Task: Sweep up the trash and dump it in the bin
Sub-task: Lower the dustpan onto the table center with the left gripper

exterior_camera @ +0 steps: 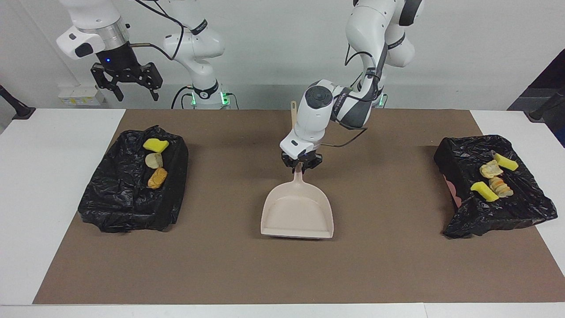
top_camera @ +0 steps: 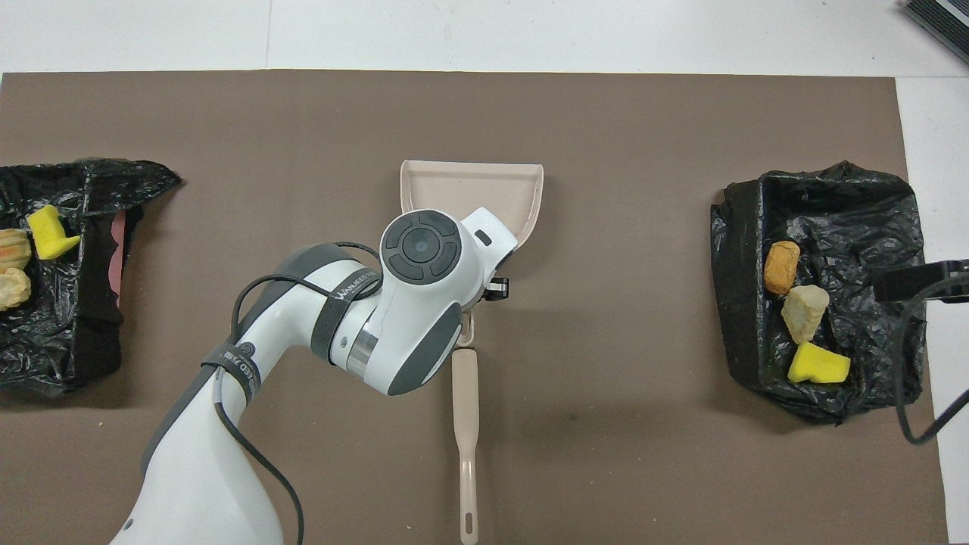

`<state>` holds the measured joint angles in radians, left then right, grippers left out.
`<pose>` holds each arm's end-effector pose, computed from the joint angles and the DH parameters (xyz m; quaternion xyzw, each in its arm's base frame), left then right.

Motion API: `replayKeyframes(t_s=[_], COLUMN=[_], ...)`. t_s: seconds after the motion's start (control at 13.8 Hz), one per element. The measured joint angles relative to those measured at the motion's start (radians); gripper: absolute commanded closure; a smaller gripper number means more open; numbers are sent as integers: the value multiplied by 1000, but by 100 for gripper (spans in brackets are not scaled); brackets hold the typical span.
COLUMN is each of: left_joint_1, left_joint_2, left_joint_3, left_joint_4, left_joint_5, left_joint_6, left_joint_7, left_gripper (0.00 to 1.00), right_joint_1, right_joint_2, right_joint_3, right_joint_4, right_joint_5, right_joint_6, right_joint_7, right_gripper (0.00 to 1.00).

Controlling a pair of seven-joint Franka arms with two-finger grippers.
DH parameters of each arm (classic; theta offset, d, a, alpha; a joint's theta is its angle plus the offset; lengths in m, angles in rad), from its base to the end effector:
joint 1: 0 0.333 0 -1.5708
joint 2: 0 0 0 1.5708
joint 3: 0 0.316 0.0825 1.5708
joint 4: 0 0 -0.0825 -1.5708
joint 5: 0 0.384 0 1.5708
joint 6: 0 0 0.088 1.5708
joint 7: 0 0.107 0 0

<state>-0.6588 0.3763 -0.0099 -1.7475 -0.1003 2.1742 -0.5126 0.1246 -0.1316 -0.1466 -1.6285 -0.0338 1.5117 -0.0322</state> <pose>0.5130 -0.4095 0.3628 0.9975 -0.0501 -0.0035 0.0504 0.5069 -0.0206 0.6613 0.9999 0.0045 0.0065 0.0074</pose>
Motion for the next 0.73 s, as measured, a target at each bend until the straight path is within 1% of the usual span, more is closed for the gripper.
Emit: replayKeyframes(t_s=[0.07, 0.15, 0.22, 0.44, 0.73], left_joint_1=[0, 0, 1, 21, 63], left_joint_2=[6, 8, 8, -6, -69], left_joint_3=[1, 3, 8, 14, 30], left_joint_4=[0, 0, 0, 3, 7], left_joint_5=[0, 0, 0, 0, 0], left_joint_6=[1, 1, 1, -17, -68], left_joint_7=[-1, -3, -3, -3, -3], left_gripper=[71, 32, 0, 0, 0], right_joint_1=[0, 0, 0, 0, 0], right_joint_2=[0, 0, 0, 0, 0], right_joint_3=[0, 0, 0, 0, 0], right_joint_4=[0, 0, 0, 0, 0], right_joint_5=[0, 0, 0, 0, 0], right_joint_6=[0, 0, 0, 0, 0], right_joint_7=[0, 0, 0, 0, 0], right_gripper=[0, 0, 0, 0, 0])
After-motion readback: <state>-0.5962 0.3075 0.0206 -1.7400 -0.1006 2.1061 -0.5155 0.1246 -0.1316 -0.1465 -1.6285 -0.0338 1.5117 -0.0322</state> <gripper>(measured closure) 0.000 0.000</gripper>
